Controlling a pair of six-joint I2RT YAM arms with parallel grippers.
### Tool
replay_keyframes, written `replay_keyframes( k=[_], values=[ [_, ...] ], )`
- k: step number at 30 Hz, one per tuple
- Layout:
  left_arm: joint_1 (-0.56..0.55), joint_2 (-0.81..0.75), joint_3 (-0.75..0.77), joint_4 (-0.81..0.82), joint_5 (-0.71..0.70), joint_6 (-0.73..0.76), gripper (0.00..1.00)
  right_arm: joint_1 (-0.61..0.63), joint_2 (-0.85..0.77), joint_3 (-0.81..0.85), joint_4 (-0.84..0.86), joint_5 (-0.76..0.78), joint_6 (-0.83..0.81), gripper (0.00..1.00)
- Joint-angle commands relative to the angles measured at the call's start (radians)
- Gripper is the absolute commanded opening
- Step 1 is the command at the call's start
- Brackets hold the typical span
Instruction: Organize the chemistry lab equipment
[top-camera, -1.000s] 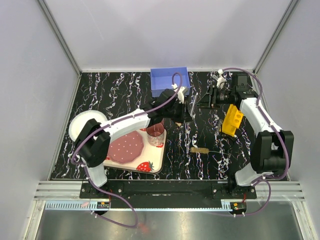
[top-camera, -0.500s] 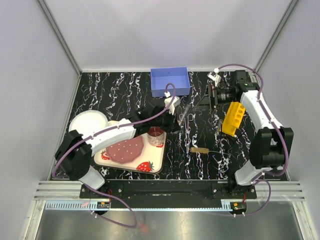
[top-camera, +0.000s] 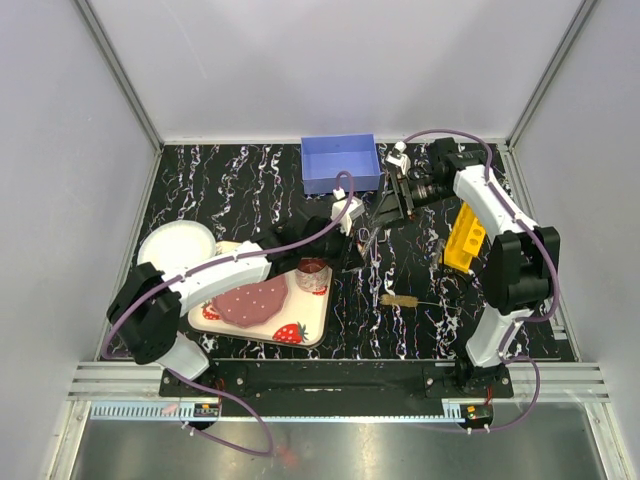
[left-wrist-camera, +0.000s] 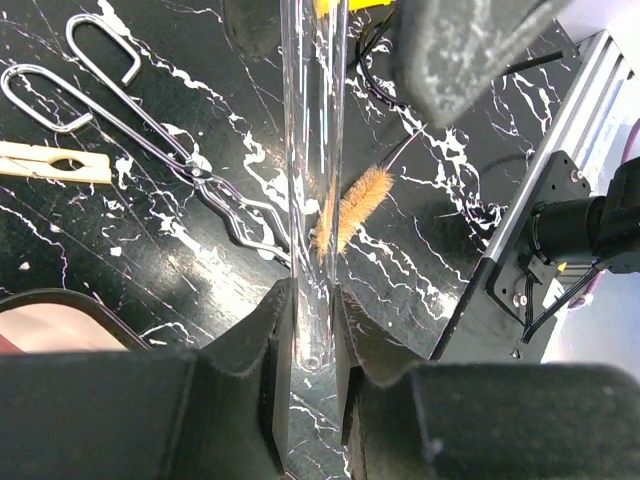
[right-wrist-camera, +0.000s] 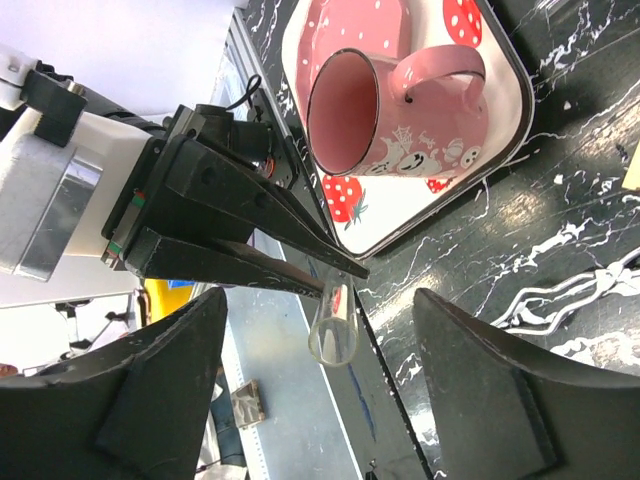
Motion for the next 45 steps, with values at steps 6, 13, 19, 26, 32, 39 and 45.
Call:
replay_keyframes(
  k=[6,13,19,26,32,39,45],
  values=[
    [-0.006,-0.043,-0.010,0.073,0.024,0.025,0.09,0.028,0.009,0.032,-0.042,-0.040,0.020,0.66],
    [-0.008,-0.037,-0.009,0.072,0.021,0.023,0.09,0.028,0.006,0.025,-0.031,-0.042,0.031,0.50],
    [-0.008,-0.039,-0.007,0.073,0.012,0.020,0.10,0.031,-0.009,0.012,-0.013,-0.002,0.029,0.30],
    [-0.008,-0.065,-0.015,0.066,-0.017,0.002,0.38,0.031,-0.052,-0.006,0.024,0.049,0.029,0.23],
    [0.012,-0.174,-0.053,0.047,-0.068,-0.006,0.73,0.028,-0.132,-0.018,0.050,0.145,0.022,0.23],
    [0.092,-0.397,-0.087,-0.074,-0.167,0.060,0.99,-0.074,-0.268,-0.049,0.066,0.224,0.023,0.23],
    [0.195,-0.540,-0.110,-0.221,-0.223,0.152,0.99,-0.264,-0.374,-0.031,0.078,0.316,0.032,0.23]
  ],
)
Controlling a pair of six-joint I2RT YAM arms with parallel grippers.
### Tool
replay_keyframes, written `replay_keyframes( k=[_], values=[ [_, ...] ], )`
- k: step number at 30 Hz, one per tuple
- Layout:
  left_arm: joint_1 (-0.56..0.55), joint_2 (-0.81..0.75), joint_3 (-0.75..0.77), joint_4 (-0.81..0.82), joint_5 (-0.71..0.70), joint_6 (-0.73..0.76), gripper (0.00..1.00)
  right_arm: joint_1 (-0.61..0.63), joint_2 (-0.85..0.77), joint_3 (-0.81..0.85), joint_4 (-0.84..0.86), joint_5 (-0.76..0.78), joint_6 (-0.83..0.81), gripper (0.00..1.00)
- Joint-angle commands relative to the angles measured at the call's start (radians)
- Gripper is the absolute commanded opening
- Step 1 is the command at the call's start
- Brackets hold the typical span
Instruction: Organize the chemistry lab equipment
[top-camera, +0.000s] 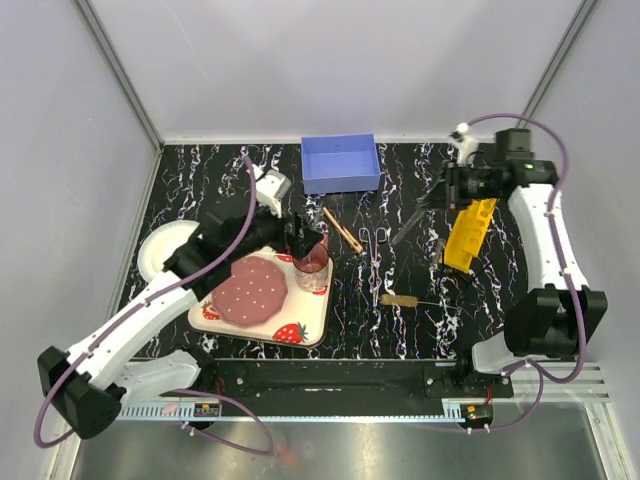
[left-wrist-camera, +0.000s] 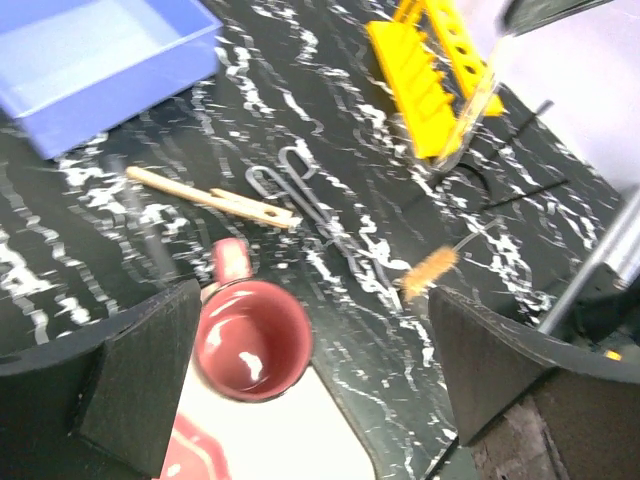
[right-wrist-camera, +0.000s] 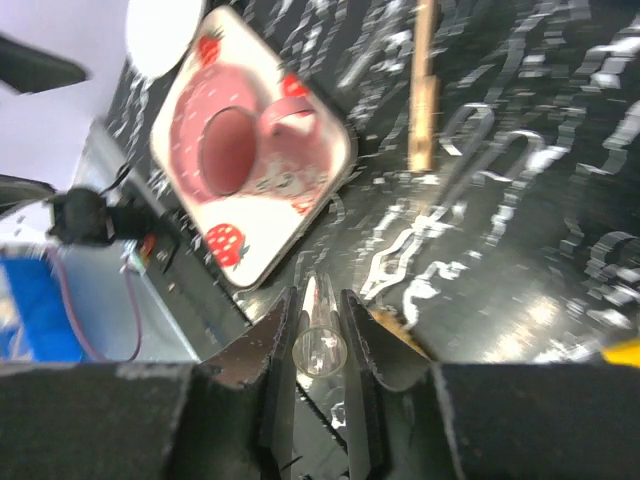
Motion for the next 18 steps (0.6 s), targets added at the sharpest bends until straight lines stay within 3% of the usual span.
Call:
replay_keyframes(
  k=[1,7,18],
  values=[
    [0.053,-0.093,-0.032,-0.113,-0.086,0.095,0.99,-0.140,-0.104,0.019,0.037,0.108,0.011,0.23],
    [0.075,-0.172,-0.102,-0.152,-0.120,0.130,0.99,-0.263,-0.160,0.033,0.089,0.323,0.003,0.23],
    [0.073,-0.227,-0.155,-0.149,-0.135,0.138,0.99,-0.312,-0.144,-0.054,0.305,0.662,0.003,0.24]
  ],
)
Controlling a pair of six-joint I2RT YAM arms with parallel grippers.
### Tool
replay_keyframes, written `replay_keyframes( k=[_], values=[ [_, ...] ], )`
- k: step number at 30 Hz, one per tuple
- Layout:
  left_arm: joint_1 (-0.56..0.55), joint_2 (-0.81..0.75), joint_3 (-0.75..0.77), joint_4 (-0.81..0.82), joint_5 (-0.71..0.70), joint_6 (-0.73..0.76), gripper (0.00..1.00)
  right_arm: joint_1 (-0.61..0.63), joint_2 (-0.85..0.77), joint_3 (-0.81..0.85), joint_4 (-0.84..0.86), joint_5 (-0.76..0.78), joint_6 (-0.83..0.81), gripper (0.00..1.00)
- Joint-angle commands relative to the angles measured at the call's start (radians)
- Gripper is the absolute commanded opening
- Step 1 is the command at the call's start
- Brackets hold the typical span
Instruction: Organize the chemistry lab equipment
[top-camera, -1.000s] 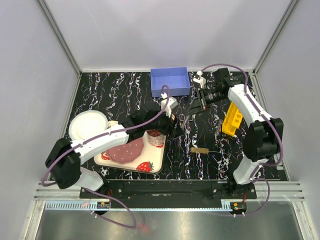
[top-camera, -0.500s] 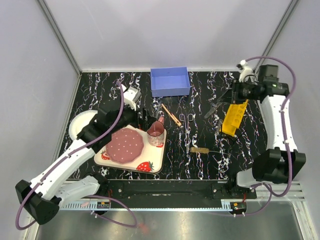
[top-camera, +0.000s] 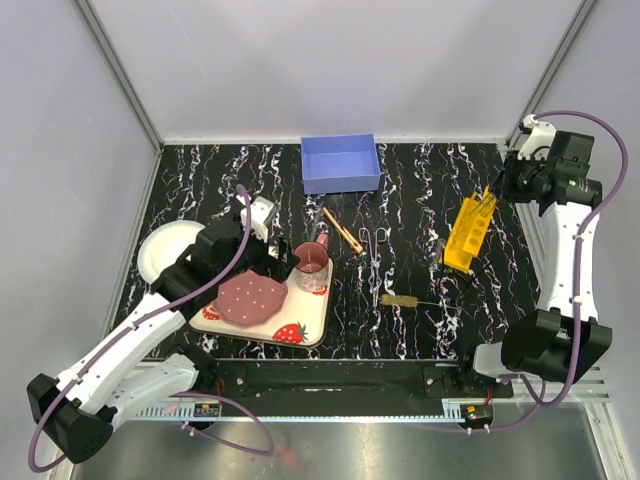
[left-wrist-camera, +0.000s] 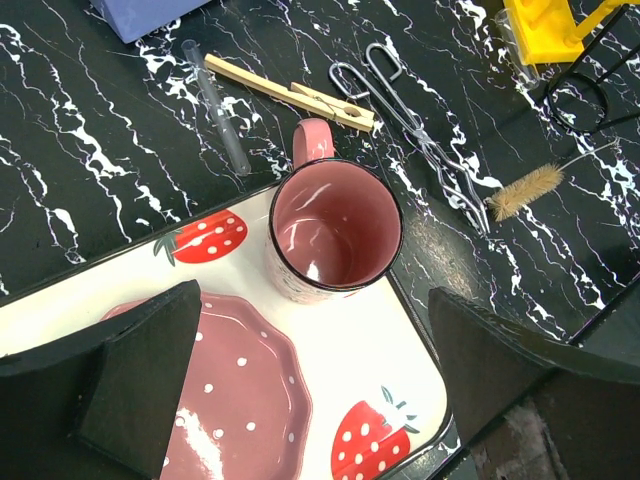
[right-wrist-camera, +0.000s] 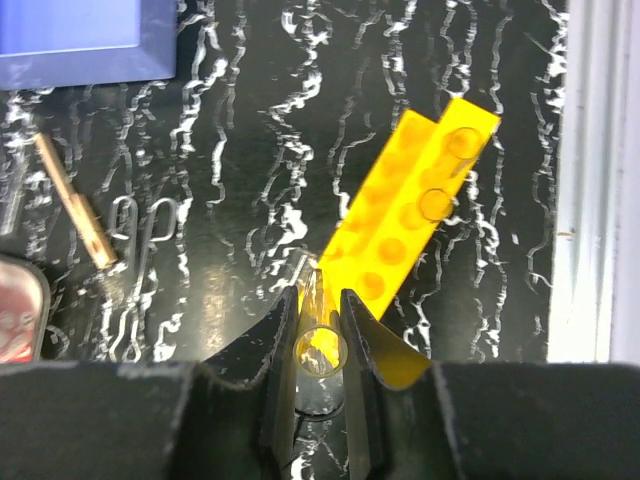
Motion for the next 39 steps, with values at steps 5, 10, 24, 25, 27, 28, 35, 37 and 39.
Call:
replay_keyframes(
  k=[5,10,24,25,27,28,35,37,39],
  values=[
    [0.005,-0.032,0.006,0.027,-0.042,0.024,0.99,-0.016,0.045,-0.067,0.202,0.196,-0.014,0.24],
    [0.005,-0.025,0.008,0.027,-0.043,0.027,0.99,-0.017,0.075,-0.095,0.242,0.212,-0.022,0.24],
    [0.005,-0.014,0.006,0.025,-0.040,0.025,0.99,-0.019,0.134,-0.145,0.297,0.211,-0.023,0.24],
    [0.005,-0.014,0.006,0.025,-0.041,0.025,0.99,-0.019,0.134,-0.151,0.300,0.202,-0.019,0.24],
    [0.006,-0.014,0.006,0.027,-0.041,0.025,0.99,-0.019,0.135,-0.168,0.309,0.194,-0.014,0.24],
    [0.006,-0.014,0.006,0.027,-0.040,0.025,0.99,-0.019,0.134,-0.177,0.309,0.188,-0.012,0.24],
    [0.006,-0.009,0.008,0.027,-0.034,0.027,0.99,-0.019,0.117,-0.219,0.342,0.176,-0.012,0.24],
    [0.005,-0.009,0.008,0.027,-0.034,0.028,0.99,-0.019,0.117,-0.239,0.366,0.156,-0.008,0.24],
    [0.005,-0.009,0.006,0.025,-0.035,0.025,0.99,-0.020,0.115,-0.254,0.385,0.147,-0.005,0.25]
  ],
)
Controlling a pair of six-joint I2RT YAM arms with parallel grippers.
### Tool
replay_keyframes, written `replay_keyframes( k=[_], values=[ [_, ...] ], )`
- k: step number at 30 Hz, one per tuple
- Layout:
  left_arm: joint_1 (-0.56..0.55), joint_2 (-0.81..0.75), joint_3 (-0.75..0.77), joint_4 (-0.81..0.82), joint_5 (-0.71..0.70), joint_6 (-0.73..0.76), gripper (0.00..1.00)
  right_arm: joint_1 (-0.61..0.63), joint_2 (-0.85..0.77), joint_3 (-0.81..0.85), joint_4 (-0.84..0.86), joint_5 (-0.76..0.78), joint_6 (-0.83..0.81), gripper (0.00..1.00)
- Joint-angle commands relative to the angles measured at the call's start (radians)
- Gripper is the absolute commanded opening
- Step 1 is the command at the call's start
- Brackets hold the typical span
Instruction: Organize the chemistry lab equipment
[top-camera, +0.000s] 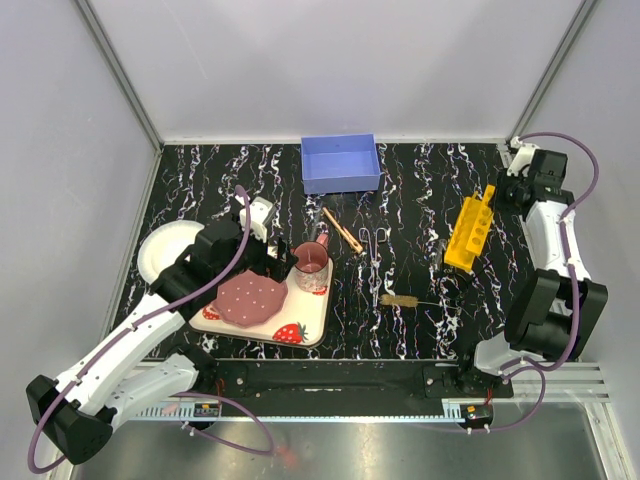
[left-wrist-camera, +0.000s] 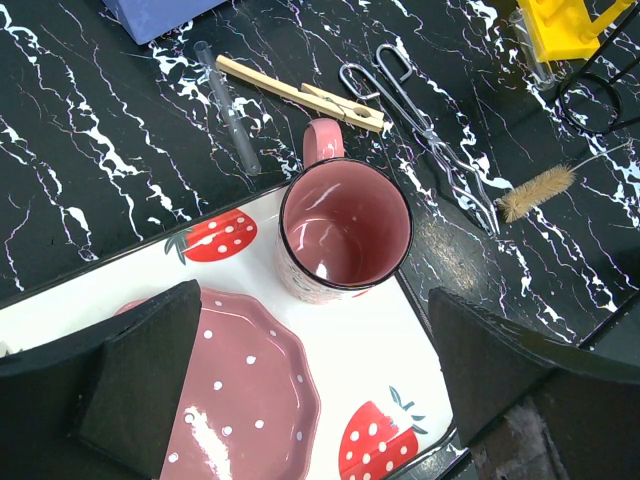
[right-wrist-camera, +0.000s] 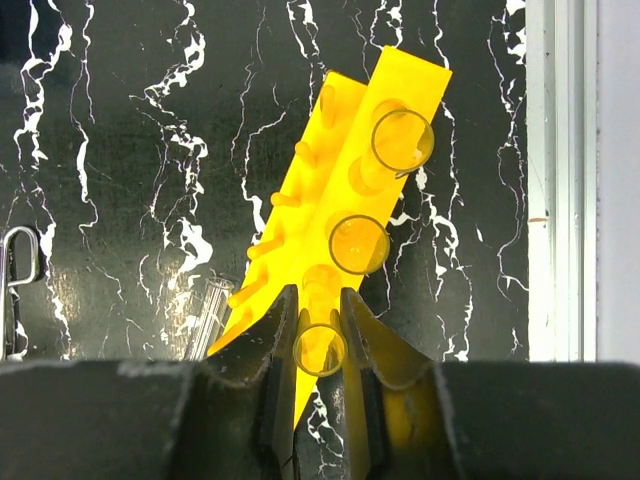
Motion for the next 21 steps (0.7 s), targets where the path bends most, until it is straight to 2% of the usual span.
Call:
replay_keyframes(
  k=[1,7,21],
  values=[
    [0.004,0.001,0.005,0.031,-0.012,0.011,0.99,-0.004,-0.017,-0.040,0.093,-0.046,0.005,0.25],
    [0.004,0.004,0.003,0.036,-0.009,0.010,0.99,-0.005,-0.020,-0.094,0.174,-0.047,-0.006,0.24],
    [0.004,0.017,0.005,0.034,-0.003,0.010,0.99,-0.004,0.001,-0.149,0.231,-0.055,-0.021,0.25]
  ],
)
